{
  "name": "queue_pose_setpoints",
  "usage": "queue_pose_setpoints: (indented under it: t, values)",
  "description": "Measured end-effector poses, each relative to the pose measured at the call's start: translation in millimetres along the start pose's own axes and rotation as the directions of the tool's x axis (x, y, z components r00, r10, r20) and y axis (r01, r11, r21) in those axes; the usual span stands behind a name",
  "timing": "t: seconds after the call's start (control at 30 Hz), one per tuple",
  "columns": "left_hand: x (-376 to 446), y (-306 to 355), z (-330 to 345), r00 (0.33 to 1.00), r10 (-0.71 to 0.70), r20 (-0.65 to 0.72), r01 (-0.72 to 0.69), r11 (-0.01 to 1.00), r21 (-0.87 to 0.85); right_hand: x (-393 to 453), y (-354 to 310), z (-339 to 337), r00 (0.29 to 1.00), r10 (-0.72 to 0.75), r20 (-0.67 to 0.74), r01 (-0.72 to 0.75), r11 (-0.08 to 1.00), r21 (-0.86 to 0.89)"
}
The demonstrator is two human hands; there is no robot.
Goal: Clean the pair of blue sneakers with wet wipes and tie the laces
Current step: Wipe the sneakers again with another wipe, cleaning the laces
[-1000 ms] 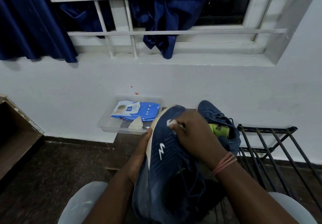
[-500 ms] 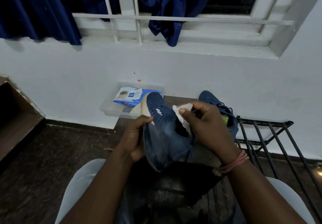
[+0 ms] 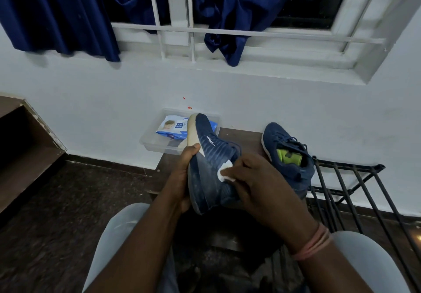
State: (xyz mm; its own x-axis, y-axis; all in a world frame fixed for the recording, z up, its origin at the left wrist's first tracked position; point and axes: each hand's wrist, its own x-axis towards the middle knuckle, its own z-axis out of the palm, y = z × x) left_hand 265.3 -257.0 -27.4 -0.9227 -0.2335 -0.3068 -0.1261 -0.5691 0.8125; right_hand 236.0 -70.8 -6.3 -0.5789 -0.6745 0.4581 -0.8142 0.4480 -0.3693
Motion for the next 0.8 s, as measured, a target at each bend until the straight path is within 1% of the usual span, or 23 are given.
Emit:
queue_pose_setpoints:
  t: [0.1, 0.17, 0.2, 0.27, 0.33, 0.4, 0.43, 0.47, 0.53, 0.6, 0.63, 0.67, 0.73, 0.8]
  values:
    - [-3, -2, 7, 1.000, 0.004, 0.021, -0.005, 0.999, 0.048, 14, 1, 15, 0.995, 0.057, -0.078, -0.056, 0.998, 0.017]
    - [-7, -1, 9, 0.997, 0.046, 0.059, -0.052, 0.994, 0.095, 31, 4, 21, 0.993, 0.087, -0.085, -0.086, 0.996, 0.015]
    - [-6, -1, 10, 0.997, 0.046, 0.054, -0.052, 0.992, 0.117, 37, 6, 22, 0.993, 0.090, -0.079, -0.090, 0.996, 0.006]
    - [-6, 1, 8, 1.000, 0.010, 0.028, -0.014, 0.991, 0.134, 38, 3, 20, 0.996, 0.087, -0.015, -0.087, 0.996, 0.027]
    - [-8, 7, 2, 0.997, -0.048, 0.054, 0.042, 0.993, 0.113, 26, -4, 11, 0.995, 0.062, 0.074, -0.068, 0.995, 0.077]
    - [-6, 9, -1, 0.998, -0.046, 0.048, 0.040, 0.993, 0.115, 14, -8, 1, 0.992, 0.053, 0.117, -0.067, 0.991, 0.120]
    - [-6, 8, -3, 0.997, -0.043, 0.056, 0.036, 0.992, 0.122, 13, -7, -1, 0.990, 0.076, 0.118, -0.093, 0.984, 0.150]
    - [-5, 7, -2, 0.996, -0.042, 0.074, 0.032, 0.990, 0.138, 16, -6, 0, 0.989, 0.104, 0.101, -0.119, 0.981, 0.154]
    - [-3, 3, 2, 0.996, -0.032, 0.081, 0.016, 0.982, 0.189, 31, -2, 6, 0.988, 0.153, -0.001, -0.152, 0.985, 0.083]
    - [0, -2, 1, 0.995, -0.084, 0.049, 0.071, 0.973, 0.220, 49, 3, 15, 0.975, 0.197, -0.100, -0.192, 0.980, 0.054]
    - [-3, -1, 2, 0.995, -0.097, 0.032, 0.088, 0.974, 0.208, 55, 4, 18, 0.970, 0.214, -0.115, -0.209, 0.976, 0.056]
    - [1, -1, 0, 0.993, -0.110, 0.040, 0.100, 0.976, 0.195, 57, 4, 19, 0.971, 0.220, -0.088, -0.215, 0.974, 0.069]
    - [5, -1, -6, 0.995, -0.099, 0.016, 0.095, 0.981, 0.169, 48, -4, 16, 0.975, 0.220, 0.042, -0.224, 0.962, 0.158]
    - [8, 3, -11, 0.998, -0.070, 0.000, 0.069, 0.984, 0.165, 29, -16, 7, 0.971, 0.188, 0.147, -0.219, 0.945, 0.242]
